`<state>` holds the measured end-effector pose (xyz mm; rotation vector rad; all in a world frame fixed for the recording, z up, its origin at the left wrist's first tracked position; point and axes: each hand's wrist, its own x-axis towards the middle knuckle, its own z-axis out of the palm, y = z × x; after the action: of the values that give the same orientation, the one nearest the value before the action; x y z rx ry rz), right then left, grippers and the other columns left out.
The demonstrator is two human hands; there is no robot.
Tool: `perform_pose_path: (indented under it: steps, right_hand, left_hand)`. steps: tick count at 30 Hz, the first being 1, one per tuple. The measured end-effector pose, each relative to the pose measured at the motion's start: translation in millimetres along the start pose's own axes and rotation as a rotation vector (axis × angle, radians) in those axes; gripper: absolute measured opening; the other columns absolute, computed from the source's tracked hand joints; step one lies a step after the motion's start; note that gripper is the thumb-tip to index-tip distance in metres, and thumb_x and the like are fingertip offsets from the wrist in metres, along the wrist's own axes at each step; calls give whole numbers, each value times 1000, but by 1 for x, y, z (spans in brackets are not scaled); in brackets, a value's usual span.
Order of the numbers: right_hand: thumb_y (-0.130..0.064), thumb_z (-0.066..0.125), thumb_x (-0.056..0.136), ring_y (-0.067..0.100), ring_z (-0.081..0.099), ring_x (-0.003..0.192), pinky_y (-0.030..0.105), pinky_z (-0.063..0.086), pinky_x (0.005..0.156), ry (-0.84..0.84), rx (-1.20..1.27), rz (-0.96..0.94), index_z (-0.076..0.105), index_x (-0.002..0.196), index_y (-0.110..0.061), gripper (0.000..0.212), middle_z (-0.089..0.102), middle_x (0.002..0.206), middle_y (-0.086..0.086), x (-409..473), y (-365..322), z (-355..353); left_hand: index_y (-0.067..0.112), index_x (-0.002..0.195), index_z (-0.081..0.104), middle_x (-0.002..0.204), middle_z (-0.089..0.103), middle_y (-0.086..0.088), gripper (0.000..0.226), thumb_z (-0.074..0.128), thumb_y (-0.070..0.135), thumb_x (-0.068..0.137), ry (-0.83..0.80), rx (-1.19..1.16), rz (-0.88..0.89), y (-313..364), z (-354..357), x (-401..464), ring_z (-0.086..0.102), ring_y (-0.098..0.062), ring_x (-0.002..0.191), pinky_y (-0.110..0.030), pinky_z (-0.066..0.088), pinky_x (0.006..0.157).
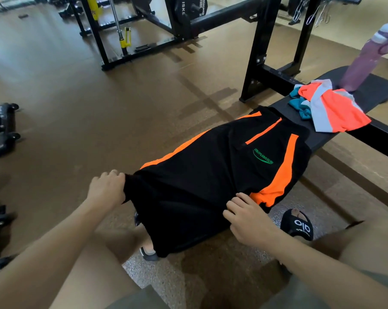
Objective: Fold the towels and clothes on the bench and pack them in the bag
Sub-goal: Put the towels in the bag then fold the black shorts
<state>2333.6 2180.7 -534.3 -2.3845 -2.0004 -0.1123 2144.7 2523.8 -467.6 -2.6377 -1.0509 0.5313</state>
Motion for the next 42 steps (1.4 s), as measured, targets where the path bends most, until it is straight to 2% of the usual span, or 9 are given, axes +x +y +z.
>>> perform_pose_path:
  steps: [7,12,16,22,27,30,34,39,42]
  right_hand:
    - [-18,50,75,30,48,100,42,43,92,-5,122,-115,54,119,-13,44,52,109,8,14,-63,-14]
    - [-21,53,85,24,53,89,37,45,82,-6,210,-81,61,99,-17,16,56,97,2,40,-102,1]
    - [-21,54,89,20,54,84,33,46,81,22,247,-40,61,94,-20,9,57,90,-2,44,-102,4]
    - [-27,49,89,10,48,79,28,42,72,28,643,141,49,83,-25,7,50,83,-11,29,-100,-21]
    - [-32,70,89,12,63,71,32,52,69,-212,1491,949,59,94,-14,22,68,81,1,9,-101,-12]
    - [-33,73,89,24,69,107,41,52,101,-297,2172,1008,62,123,-16,39,71,117,11,8,-109,-15]
    - [-20,69,90,31,63,120,47,43,111,-141,2411,996,64,129,-11,40,69,125,11,22,-122,-18]
    - [-4,70,87,29,66,115,47,49,105,-149,2361,1021,62,129,-8,43,71,122,10,18,-136,-7]
    - [-9,73,84,20,64,87,32,55,70,-302,2193,1002,65,122,-13,39,70,109,7,3,-140,-3]
  left_hand:
    - [17,112,48,113,52,-5,41,60,33,76,129,-233,359,62,-1,-44,58,-30,102,-39,48,78]
    - [21,117,51,126,49,-4,57,56,65,82,25,-31,638,105,17,-88,53,-24,110,-36,42,82]
    - [18,135,49,146,40,-11,50,51,49,96,-12,84,693,99,30,-96,46,-28,121,-39,45,90]
    - [14,79,57,83,59,-2,13,59,24,88,-409,-611,591,65,3,-86,55,-14,75,-35,48,73]
    - [23,65,47,68,48,5,10,50,25,74,-584,-883,442,55,-7,-92,46,-11,66,-32,39,67]
    - [22,61,43,71,43,-3,13,48,29,71,-618,-858,435,59,-6,-97,42,-18,67,-36,36,67]
    - [20,67,57,88,65,-4,30,46,43,84,-645,-579,469,64,7,-103,60,-18,81,-36,50,82]
    - [15,97,58,109,62,-3,36,43,47,100,-356,-217,478,74,14,-106,63,-21,98,-34,46,78]
    - [20,103,44,108,52,-1,30,47,50,99,-136,-316,451,78,16,-102,61,-24,101,-38,52,80]
